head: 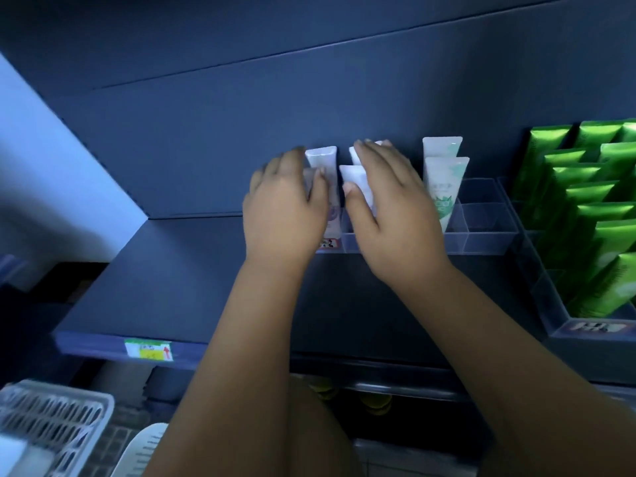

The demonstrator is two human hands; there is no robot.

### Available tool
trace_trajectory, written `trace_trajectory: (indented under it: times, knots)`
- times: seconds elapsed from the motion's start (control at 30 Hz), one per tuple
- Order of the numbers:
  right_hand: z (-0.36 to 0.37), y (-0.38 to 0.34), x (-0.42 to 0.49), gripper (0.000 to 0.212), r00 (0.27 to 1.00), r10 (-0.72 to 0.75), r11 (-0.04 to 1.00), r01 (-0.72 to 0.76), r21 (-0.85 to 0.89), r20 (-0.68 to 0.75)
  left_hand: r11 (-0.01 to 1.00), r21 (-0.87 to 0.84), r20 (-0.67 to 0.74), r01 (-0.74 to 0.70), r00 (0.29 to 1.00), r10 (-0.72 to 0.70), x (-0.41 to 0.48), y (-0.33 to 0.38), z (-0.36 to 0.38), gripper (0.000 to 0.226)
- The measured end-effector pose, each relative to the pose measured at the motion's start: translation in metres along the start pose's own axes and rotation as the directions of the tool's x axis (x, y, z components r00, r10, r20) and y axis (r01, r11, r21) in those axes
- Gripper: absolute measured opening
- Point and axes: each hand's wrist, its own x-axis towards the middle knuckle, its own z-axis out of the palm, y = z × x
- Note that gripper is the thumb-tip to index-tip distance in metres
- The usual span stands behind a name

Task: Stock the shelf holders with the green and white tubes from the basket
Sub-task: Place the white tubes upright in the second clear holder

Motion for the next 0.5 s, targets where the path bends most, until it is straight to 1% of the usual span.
trace_trajectory:
  times: [0.07, 0.13, 0.2, 0.3, 0.4, 0.43, 0.5]
  knots:
    - [-0.005, -0.027, -0.01, 0.055, 0.995, 0.039, 0.998, -0.043, 0.048, 0.094, 0.993, 0.055, 0.005, 0.103, 0.995, -0.103, -0.022, -0.014, -0.021, 0.053]
    - [-0.007, -0.06, -0.024, 0.057, 0.983, 0.034, 0.996, -0.047, 0.072, 0.182, 0.976, 0.161, -0.056, 0.146, 0.989, -0.139, -0.055, -0.031, -0.05, 0.057]
    - [-0.003, -0.101, -0.043, 0.06, 0.965, -0.034, 0.997, 0.014, 0.078, 0.262, 0.938, 0.286, -0.123, 0.198, 0.978, -0.17, -0.098, -0.049, -0.086, 0.061]
    - [0.016, -0.169, -0.086, 0.063, 0.927, -0.162, 0.977, 0.104, 0.184, 0.339, 0.851, 0.432, -0.19, 0.298, 0.953, -0.238, -0.172, -0.082, -0.143, 0.064]
    - [0.048, -0.228, -0.146, 0.063, 0.893, -0.23, 0.951, 0.121, 0.286, 0.387, 0.752, 0.502, -0.252, 0.428, 0.904, -0.346, -0.248, -0.122, -0.194, 0.065]
    - [0.06, -0.243, -0.167, 0.063, 0.873, -0.241, 0.949, 0.121, 0.291, 0.424, 0.72, 0.502, -0.267, 0.479, 0.878, -0.398, -0.273, -0.134, -0.208, 0.066]
    - [0.083, -0.267, -0.209, 0.064, 0.81, -0.269, 0.952, 0.142, 0.271, 0.52, 0.657, 0.501, -0.289, 0.564, 0.824, -0.487, -0.322, -0.155, -0.228, 0.067]
